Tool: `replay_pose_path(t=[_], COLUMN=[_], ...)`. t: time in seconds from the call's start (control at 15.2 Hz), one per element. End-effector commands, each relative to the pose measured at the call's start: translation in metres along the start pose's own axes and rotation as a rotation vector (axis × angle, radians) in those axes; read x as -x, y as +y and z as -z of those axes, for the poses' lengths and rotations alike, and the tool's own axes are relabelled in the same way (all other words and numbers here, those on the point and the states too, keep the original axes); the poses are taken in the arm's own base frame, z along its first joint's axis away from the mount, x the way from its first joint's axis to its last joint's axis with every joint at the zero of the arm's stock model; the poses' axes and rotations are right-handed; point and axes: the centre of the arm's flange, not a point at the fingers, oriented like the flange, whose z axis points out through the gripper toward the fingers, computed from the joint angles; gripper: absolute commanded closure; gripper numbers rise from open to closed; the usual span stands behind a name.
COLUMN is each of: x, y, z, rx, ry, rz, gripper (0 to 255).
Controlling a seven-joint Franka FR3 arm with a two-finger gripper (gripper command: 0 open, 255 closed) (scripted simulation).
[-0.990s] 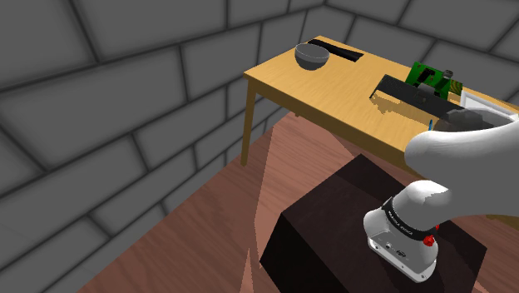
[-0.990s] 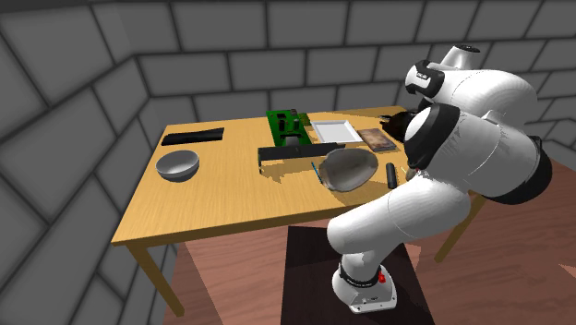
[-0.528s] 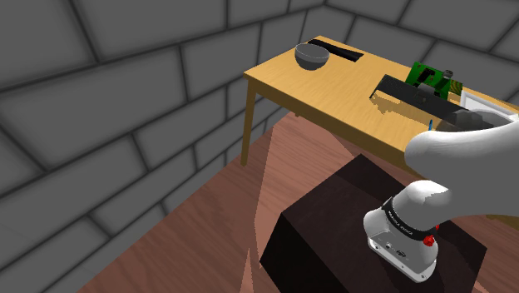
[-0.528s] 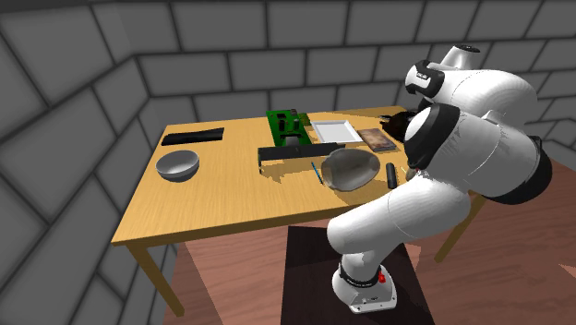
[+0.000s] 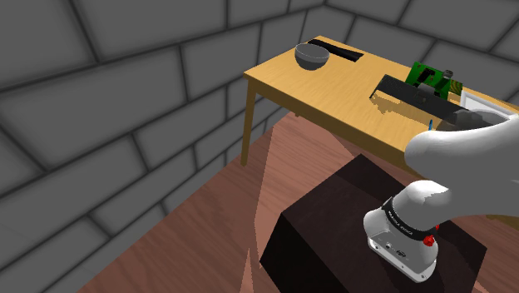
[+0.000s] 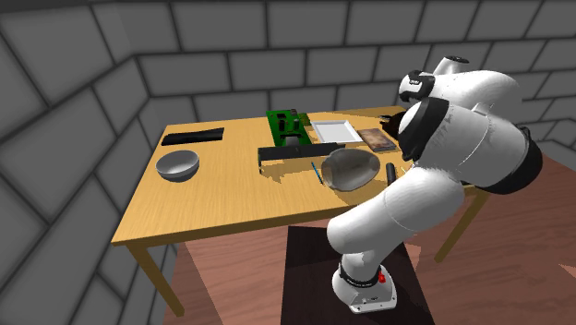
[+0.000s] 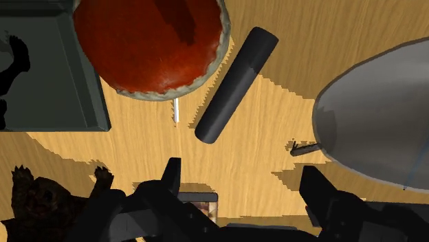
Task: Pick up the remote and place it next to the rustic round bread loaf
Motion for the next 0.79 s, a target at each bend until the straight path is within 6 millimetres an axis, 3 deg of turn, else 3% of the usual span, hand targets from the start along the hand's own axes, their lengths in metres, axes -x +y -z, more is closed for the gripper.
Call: replay_pose_path(t=[0.0, 0.73], x=[-0.001, 0.007], y=[0.001, -0.003], z=[-0.027, -0.167], rx=[-0.004, -0.028], ry=[-0.03, -0.198], rz=[-0.079, -0.493], gripper=[0, 0])
